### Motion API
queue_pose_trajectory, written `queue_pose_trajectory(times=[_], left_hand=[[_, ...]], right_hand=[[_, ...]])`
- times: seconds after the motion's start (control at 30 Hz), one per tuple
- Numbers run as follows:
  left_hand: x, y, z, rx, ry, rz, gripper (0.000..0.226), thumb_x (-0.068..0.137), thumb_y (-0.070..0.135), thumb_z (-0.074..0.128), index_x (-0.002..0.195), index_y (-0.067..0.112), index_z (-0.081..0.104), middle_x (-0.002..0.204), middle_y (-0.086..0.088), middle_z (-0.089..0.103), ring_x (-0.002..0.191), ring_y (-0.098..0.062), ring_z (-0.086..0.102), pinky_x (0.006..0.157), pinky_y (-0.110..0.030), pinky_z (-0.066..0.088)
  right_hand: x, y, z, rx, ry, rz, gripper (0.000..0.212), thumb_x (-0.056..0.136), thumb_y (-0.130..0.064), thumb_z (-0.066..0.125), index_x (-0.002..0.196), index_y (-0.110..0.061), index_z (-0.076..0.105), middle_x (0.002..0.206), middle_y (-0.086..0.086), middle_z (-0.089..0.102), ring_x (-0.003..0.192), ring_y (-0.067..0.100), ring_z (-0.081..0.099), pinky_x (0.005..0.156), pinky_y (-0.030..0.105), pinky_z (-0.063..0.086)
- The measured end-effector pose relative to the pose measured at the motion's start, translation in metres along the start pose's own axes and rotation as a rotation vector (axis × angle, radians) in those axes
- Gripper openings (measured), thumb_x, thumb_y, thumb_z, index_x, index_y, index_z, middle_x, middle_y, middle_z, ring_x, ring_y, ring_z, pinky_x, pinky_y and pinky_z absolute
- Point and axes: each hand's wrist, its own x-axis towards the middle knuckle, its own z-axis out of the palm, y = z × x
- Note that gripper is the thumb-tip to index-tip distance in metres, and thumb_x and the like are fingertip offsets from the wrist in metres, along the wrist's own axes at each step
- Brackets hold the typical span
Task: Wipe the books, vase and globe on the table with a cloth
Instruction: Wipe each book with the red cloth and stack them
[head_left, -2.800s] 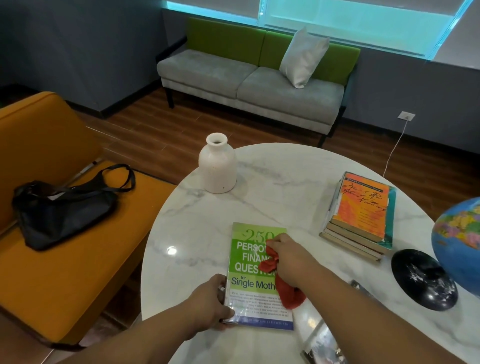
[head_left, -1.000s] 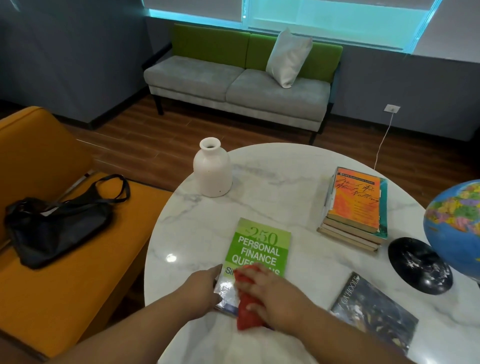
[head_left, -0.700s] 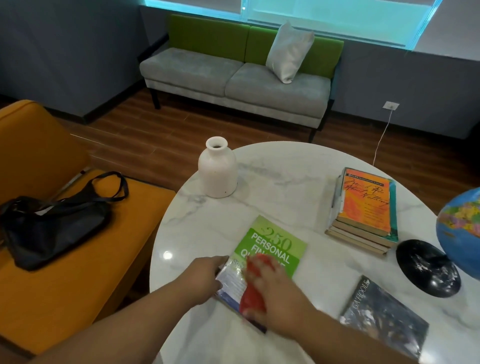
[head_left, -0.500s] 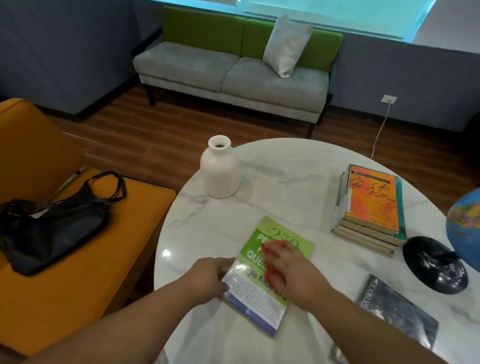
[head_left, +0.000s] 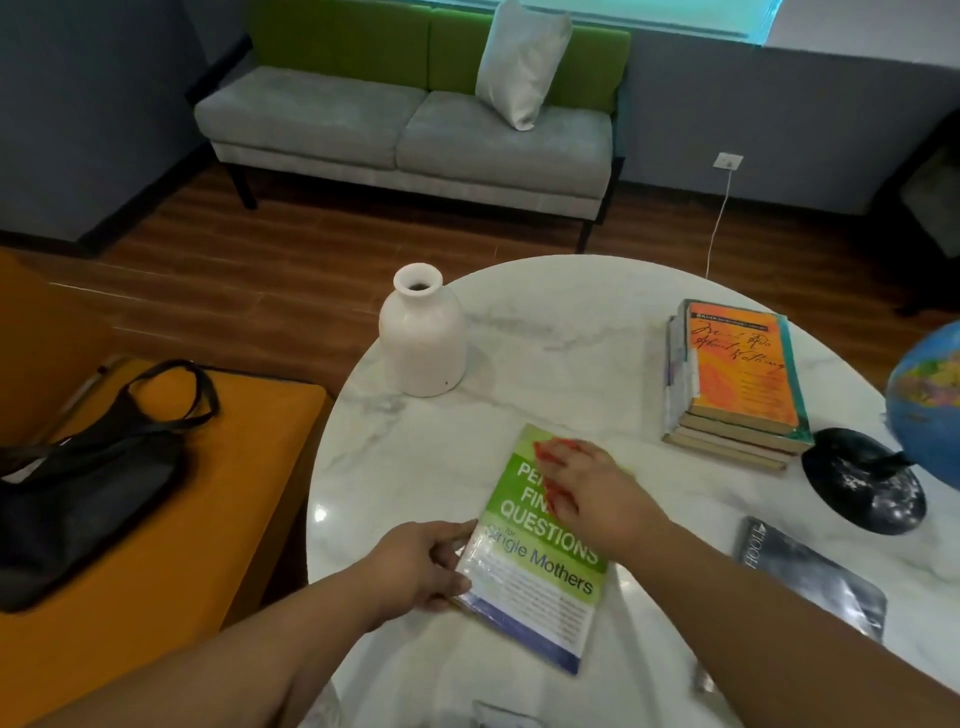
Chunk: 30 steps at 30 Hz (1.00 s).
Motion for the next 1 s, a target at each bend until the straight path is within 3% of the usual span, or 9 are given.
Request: queue_pose_trajectory(times=[0.1,0.17,0.27,0.4,0.47,0.53,0.8,0.9,1.0], left_hand=[[0.001,-0.002,-0.003,-0.004,-0.020,-0.007,0.065,0.079,-0.008,0.069,0.133,0.026,0.055,0.108,-0.024,0.064,0.083,-0.021,0.068,0.073,-0.035,0.061],[0.001,-0.003,-0.003,-0.021,-0.020,-0.004,0.063,0.079,-0.008,0.069,0.132,0.023,0.055,0.097,-0.019,0.064,0.077,-0.019,0.068,0.073,-0.035,0.061],[0.002,-0.002,-0.003,-0.044,-0.015,0.025,0.055,0.078,-0.008,0.070,0.123,0.021,0.060,0.084,-0.007,0.056,0.069,-0.015,0.063,0.076,-0.040,0.060],[0.003,0.001,-0.005,-0.029,-0.037,0.014,0.062,0.080,-0.008,0.069,0.131,0.026,0.056,0.090,-0.010,0.062,0.074,-0.016,0.065,0.074,-0.034,0.060],[0.002,0.000,-0.005,-0.025,-0.043,0.012,0.064,0.080,-0.006,0.069,0.132,0.028,0.054,0.102,-0.018,0.066,0.079,-0.019,0.068,0.073,-0.033,0.061],[0.001,0.000,-0.005,-0.020,-0.045,0.018,0.064,0.081,-0.006,0.068,0.132,0.028,0.054,0.104,-0.018,0.065,0.081,-0.020,0.067,0.072,-0.032,0.061],[0.007,-0.005,-0.010,-0.148,-0.150,-0.027,0.062,0.082,-0.013,0.057,0.123,0.033,0.060,0.090,-0.009,0.054,0.081,-0.018,0.063,0.067,-0.027,0.057],[0.006,-0.003,-0.012,-0.104,-0.160,-0.026,0.066,0.081,-0.015,0.055,0.128,0.033,0.056,0.091,-0.008,0.057,0.081,-0.016,0.063,0.070,-0.028,0.058],[0.004,-0.001,-0.011,-0.090,-0.154,-0.023,0.069,0.081,-0.015,0.055,0.131,0.032,0.054,0.094,-0.009,0.058,0.082,-0.018,0.064,0.070,-0.028,0.059]], right_hand=[[-0.001,-0.023,0.009,0.009,0.040,0.063,0.053,0.097,-0.034,0.042,0.148,-0.024,0.035,0.157,-0.006,0.026,0.143,0.022,0.018,0.118,0.031,0.010],[-0.024,-0.051,0.023,0.039,-0.005,-0.192,0.053,0.090,-0.033,0.043,0.142,-0.020,0.046,0.152,-0.001,0.036,0.140,0.026,0.029,0.119,0.039,0.017],[-0.040,-0.060,0.030,0.048,-0.126,-0.456,0.048,0.084,-0.026,0.052,0.131,-0.018,0.057,0.146,0.004,0.047,0.137,0.022,0.037,0.118,0.036,0.018],[-0.003,-0.026,0.009,0.035,0.014,-0.170,0.049,0.090,-0.026,0.047,0.138,-0.019,0.051,0.151,-0.001,0.039,0.139,0.025,0.031,0.118,0.033,0.019],[0.016,-0.014,-0.003,-0.031,0.009,0.081,0.049,0.098,-0.028,0.043,0.146,-0.022,0.039,0.157,-0.004,0.025,0.144,0.025,0.019,0.118,0.029,0.006],[0.023,-0.017,-0.003,-0.066,0.011,0.165,0.050,0.100,-0.030,0.038,0.149,-0.022,0.032,0.159,-0.003,0.018,0.145,0.023,0.013,0.118,0.029,0.000],[-0.064,-0.067,0.029,0.123,-0.113,-0.442,0.048,0.081,-0.027,0.054,0.128,-0.019,0.058,0.140,0.001,0.052,0.135,0.020,0.039,0.118,0.035,0.020],[-0.064,-0.025,0.027,0.223,-0.031,-0.186,0.048,0.079,-0.022,0.059,0.127,-0.023,0.060,0.142,-0.006,0.050,0.136,0.019,0.037,0.113,0.040,0.032],[-0.048,0.002,0.018,0.150,0.119,0.163,0.047,0.090,-0.029,0.055,0.136,-0.030,0.051,0.150,-0.012,0.038,0.140,0.018,0.027,0.116,0.038,0.028]])
